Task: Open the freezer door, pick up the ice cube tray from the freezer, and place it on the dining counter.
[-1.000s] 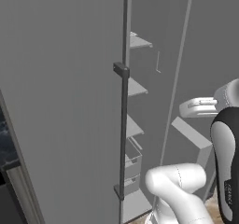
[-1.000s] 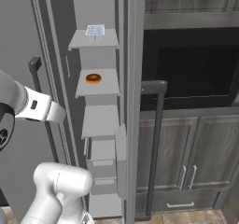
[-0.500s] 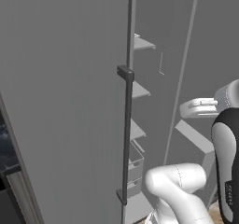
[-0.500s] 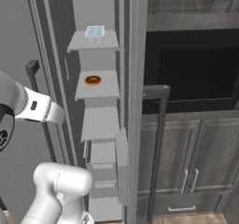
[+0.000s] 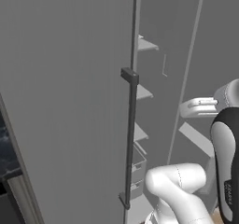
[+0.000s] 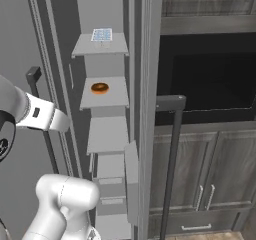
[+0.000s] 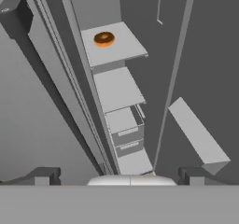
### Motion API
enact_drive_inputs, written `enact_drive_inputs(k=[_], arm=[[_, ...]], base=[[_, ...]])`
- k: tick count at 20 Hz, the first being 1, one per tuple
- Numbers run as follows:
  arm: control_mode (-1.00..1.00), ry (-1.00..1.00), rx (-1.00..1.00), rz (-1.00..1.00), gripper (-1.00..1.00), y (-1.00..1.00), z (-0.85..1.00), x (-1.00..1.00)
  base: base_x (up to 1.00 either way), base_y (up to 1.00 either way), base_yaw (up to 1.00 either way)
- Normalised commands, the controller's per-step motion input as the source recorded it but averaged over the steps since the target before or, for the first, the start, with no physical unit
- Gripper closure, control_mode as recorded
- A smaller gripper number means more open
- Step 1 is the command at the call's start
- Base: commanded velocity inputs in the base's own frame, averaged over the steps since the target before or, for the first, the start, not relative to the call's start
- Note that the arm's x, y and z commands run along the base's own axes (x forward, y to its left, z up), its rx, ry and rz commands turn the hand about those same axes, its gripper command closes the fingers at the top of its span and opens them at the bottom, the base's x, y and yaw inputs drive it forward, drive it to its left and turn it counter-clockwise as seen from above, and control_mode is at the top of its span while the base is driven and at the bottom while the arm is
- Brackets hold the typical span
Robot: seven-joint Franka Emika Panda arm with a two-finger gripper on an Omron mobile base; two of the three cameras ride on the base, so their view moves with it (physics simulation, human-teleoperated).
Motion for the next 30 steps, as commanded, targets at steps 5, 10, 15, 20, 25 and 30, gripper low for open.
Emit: enact_drive_inputs(k=[5,10,15,20,25,30], arm=[[1.00,0.00,0.00,0.00,-1.00,0.00,0.00,0.00],[1.00,0.00,0.00,0.00,-1.00,0.00,0.00,0.00],[1.00,0.00,0.00,0.00,-1.00,0.00,0.00,0.00],[1.00,0.00,0.00,0.00,-1.00,0.00,0.00,0.00],[1.00,0.00,0.00,0.00,-1.00,0.00,0.00,0.00],[1.00,0.00,0.00,0.00,-1.00,0.00,0.00,0.00]], base=[[0.51,-0.05,-0.08],[0.41,-0.30,-0.14],[0.22,-0.46,-0.07],[0.07,-0.33,-0.03],[0.00,-0.02,0.00],[0.00,0.00,0.00]])
